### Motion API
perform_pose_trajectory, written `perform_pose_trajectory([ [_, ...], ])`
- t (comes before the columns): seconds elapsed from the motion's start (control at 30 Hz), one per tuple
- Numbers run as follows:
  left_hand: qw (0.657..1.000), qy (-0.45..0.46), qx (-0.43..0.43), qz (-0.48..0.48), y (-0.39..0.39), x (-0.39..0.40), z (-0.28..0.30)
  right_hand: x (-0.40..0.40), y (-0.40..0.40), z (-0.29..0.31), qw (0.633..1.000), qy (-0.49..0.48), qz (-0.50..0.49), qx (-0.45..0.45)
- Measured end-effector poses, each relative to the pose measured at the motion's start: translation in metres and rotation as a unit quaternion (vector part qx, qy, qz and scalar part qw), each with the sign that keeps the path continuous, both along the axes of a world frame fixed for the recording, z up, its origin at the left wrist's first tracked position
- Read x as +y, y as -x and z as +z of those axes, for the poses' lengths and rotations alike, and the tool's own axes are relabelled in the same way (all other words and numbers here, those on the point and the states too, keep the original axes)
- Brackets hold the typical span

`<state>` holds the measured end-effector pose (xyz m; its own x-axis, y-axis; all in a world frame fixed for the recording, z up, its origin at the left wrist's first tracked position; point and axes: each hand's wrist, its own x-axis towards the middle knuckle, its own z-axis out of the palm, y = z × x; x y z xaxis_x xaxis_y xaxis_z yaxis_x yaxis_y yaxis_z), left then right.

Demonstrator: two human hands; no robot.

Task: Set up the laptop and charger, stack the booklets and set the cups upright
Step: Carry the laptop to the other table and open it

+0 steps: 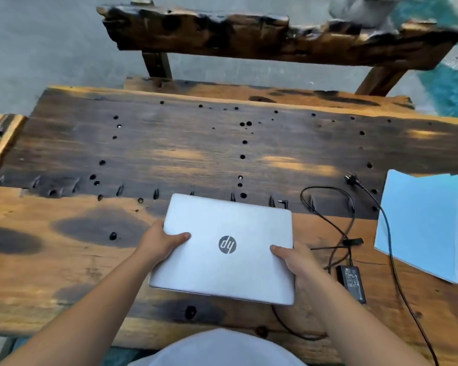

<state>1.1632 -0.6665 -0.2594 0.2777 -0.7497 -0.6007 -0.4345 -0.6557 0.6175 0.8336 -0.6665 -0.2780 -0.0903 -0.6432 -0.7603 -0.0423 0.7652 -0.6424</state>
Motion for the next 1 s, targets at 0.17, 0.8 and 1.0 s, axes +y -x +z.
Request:
perform_pose_trajectory([
  [0.17,0.998,-0.029,-0.050,-0.015,-0.005,-0.041,-0.025,-0.046,-0.011,-0.020,0.999,-0.005,0.005,0.038],
  [0.8,0.991,-0.107,-0.082,0.018,-0.013,-0.094,-0.093,-0.102,-0.038,-0.084,0.977,-0.043,0.017,0.208],
  [1.0,0.990,-0.100,-0.086,0.043,-0.006,-0.095,-0.097,-0.103,-0.038,-0.085,0.972,-0.052,0.006,0.228],
])
